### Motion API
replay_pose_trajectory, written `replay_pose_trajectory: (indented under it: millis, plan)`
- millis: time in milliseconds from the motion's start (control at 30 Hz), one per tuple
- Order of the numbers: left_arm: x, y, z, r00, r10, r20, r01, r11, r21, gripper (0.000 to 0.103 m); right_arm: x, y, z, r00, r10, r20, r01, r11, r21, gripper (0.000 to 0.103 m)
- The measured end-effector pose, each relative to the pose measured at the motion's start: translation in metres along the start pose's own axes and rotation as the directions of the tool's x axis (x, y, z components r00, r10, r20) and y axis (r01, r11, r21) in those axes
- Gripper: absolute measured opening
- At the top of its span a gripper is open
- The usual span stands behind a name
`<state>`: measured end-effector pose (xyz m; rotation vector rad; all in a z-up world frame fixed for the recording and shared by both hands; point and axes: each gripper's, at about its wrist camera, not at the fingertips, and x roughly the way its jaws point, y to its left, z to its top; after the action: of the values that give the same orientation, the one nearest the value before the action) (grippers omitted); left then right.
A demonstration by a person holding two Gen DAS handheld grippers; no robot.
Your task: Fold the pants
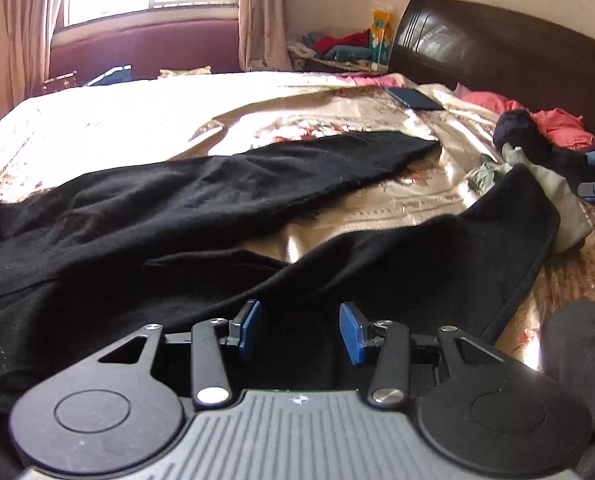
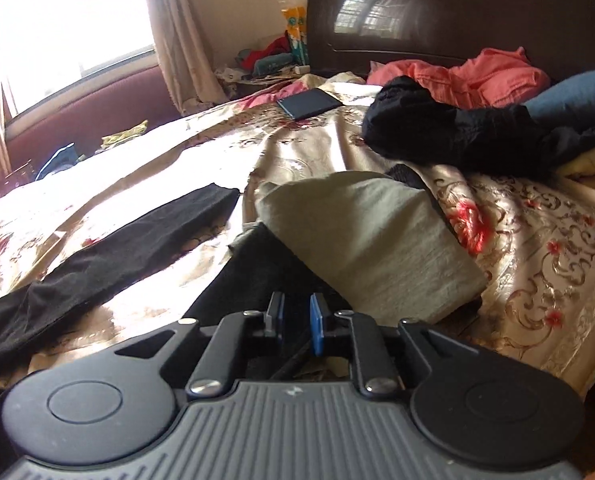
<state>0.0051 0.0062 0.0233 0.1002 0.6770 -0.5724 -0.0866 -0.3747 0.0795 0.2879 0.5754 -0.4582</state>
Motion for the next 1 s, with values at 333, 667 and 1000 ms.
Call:
replay_pose_trajectory:
  millis: [333, 667, 1000]
  plan:
    - [-0.022, 0.042, -0.002, 0.997, 0.070, 0.029, -0.071, 0.997, 0.036, 0.067, -0.017, 0.167, -0.015, 0.908, 0.392, -0.145, -0.418, 0.849, -0.323, 0.041]
    - [0.006, 0.099, -0.004, 0.975, 0.198, -0.097, -0.202, 0.979, -0.033, 0.067, 0.107, 0.318, -0.071, 0.671, 0.544, -0.503, -0.741, 0.501, -0.447, 0.046]
    - [0.034, 0.174, 0.019, 0.929, 0.357, -0.098, -0.363, 0.930, -0.051, 0.067, 0.180, 0.358, -0.053, 0.711, 0.504, -0.490, -0.693, 0.620, -0.368, 0.001]
